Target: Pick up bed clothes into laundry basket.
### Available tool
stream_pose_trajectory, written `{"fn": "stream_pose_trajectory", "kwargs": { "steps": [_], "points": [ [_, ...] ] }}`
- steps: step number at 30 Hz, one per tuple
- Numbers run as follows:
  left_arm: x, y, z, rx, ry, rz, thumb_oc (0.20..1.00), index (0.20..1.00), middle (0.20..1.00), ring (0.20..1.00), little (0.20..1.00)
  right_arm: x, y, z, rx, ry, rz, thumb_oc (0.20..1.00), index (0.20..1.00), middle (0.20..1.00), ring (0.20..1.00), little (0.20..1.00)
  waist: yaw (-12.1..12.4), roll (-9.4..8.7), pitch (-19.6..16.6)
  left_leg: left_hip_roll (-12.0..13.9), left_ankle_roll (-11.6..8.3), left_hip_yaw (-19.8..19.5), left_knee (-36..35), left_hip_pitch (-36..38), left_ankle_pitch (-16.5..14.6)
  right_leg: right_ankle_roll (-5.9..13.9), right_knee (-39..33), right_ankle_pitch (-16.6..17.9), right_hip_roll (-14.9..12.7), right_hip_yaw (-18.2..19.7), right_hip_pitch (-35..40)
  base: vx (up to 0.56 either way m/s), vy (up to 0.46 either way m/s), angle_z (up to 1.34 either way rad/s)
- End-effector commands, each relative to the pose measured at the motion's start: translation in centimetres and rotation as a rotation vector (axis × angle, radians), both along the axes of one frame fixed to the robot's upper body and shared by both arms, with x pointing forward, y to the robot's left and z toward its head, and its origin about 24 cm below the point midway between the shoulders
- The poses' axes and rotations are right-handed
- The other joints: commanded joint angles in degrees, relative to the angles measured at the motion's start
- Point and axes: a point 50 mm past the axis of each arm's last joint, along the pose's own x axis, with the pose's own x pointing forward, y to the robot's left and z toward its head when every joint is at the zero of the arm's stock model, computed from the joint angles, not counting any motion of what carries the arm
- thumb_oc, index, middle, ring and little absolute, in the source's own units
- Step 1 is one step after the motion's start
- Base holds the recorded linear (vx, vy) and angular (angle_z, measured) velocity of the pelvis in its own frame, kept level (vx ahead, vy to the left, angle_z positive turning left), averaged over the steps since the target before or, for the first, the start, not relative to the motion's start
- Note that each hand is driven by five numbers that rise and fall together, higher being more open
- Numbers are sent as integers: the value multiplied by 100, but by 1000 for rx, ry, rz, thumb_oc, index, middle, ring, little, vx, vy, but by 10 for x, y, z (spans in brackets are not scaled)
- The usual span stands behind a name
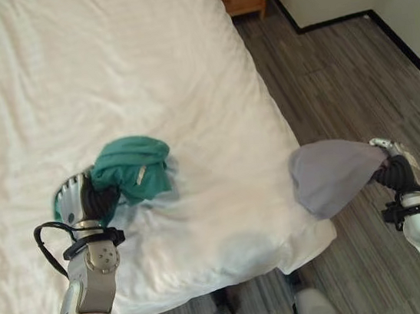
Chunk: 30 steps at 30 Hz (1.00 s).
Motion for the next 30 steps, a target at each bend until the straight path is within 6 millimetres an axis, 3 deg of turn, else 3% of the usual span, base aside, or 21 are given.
{"fn": "stream_pose_trajectory", "kwargs": {
  "steps": [1,4,6,7,10,12,13,14,15,16,17,19,20,21,25,27,30],
  "points": [
    [10,-7,41,-37,-235,-96,200,200,200,200,200,1,0,37,-60,-204,35,200,200,200,200,200,-169,-41,-1018,223,-213,118,48,338,-555,181,81,70,-243,-68,-536,67,78,-17],
    [-6,-30,64,-31,-386,-199,200,200,200,200,200,-7,-11,50,-67,-286,-41,200,200,200,200,200,-253,-42,-1152,211,-188,196,48,516,-621,225,81,91,-271,-47,-438,62,52,-27],
    [-14,-36,68,-34,-421,-227,200,200,200,200,200,-11,-14,54,-66,-314,-65,200,200,200,200,200,-287,-37,-1175,207,-174,252,48,585,-652,244,81,100,-281,-11,-416,43,32,-15],
    [-26,-51,73,-71,-491,-297,200,200,200,200,200,-15,-19,67,-68,-390,-102,200,200,200,200,200,-386,-31,-1165,193,-142,394,48,682,-691,292,81,157,-289,64,-437,12,26,-32],
    [-33,-63,78,-111,-543,-365,200,200,200,200,200,-19,-19,79,-73,-458,-115,200,200,200,200,200,-464,-19,-1131,216,-148,538,48,738,-678,320,81,263,-281,100,-469,-21,-4,-35],
    [-36,-75,86,-144,-586,-433,200,200,200,200,200,-22,-19,93,-90,-534,-122,200,200,200,200,200,-430,48,-954,306,-157,743,48,806,-651,312,192,398,-333,-368,-545,-174,-66,-35],
    [-36,-82,91,-161,-608,-472,200,200,200,200,200,-22,-14,102,-96,-587,-105,200,200,200,200,200,-330,151,-815,460,-181,1068,48,823,-580,153,528,104,-544,-1317,-534,-273,-83,-75],
    [-36,-82,91,-161,-611,-473,200,200,200,200,200,-22,-14,103,-97,-590,-107,200,200,200,200,200,-342,150,-789,473,-186,1053,48,804,-529,121,566,106,-538,-1337,-557,-346,-108,-118],
    [-36,-91,93,-187,-614,-525,200,200,200,200,200,-21,-8,113,-112,-641,-74,200,200,200,200,200,-227,190,-750,608,-201,1476,48,866,-415,-36,880,-117,-764,-2216,-403,-169,-74,-149],
    [-36,-91,94,-188,-615,-526,200,200,200,200,200,-21,-8,114,-113,-642,-75,200,200,200,200,200,-221,194,-726,618,-210,1477,48,888,-414,-44,907,-144,-759,-2217,-392,-269,-168,-142],
    [-38,-97,89,-250,-598,-570,200,200,200,200,200,-22,-5,123,-132,-689,-63,200,200,200,200,200,-110,178,-756,738,-208,1891,81,944,-293,-91,1155,-170,-1004,-2708,-203,-108,-152,-120],
    [-38,-98,85,-261,-572,-583,200,200,200,200,200,-22,-5,128,-134,-707,-59,200,200,200,200,200,-61,190,-799,775,-244,1892,92,1009,-370,-30,1214,-246,-1073,-2695,-85,-58,-116,-110],
    [-40,-99,82,-281,-563,-592,200,200,200,200,200,-22,-5,132,-139,-725,-58,200,200,200,200,200,1,192,-824,824,-248,2071,102,1046,-324,8,1304,-172,-1221,-2872,11,-127,-213,-130],
    [-44,-100,75,-344,-534,-619,200,200,200,200,200,-21,-2,143,-155,-765,-42,200,200,200,200,200,202,213,-877,944,-284,2429,121,1098,-213,102,1388,63,-1603,-3407,266,-188,-259,-144],
    [-45,-109,61,-415,-433,-703,200,200,200,200,200,-14,3,149,-153,-764,2,200,200,200,200,200,434,239,-929,1181,-426,2816,155,1139,32,271,1244,486,-2004,-3929,578,-135,-285,-163],
    [-43,-119,49,-487,-351,-772,200,200,200,200,200,-10,7,150,-153,-753,27,200,200,200,200,200,457,295,-937,1392,-556,3003,171,1179,215,292,1037,506,-1980,-3979,634,-70,-326,-116],
    [-37,-141,28,-640,-215,-887,200,200,200,200,200,-4,14,145,-136,-717,71,200,200,200,200,200,415,387,-895,1719,-774,3166,206,1254,516,207,781,163,-1628,-3852,552,11,-341,-94]
  ]
}}
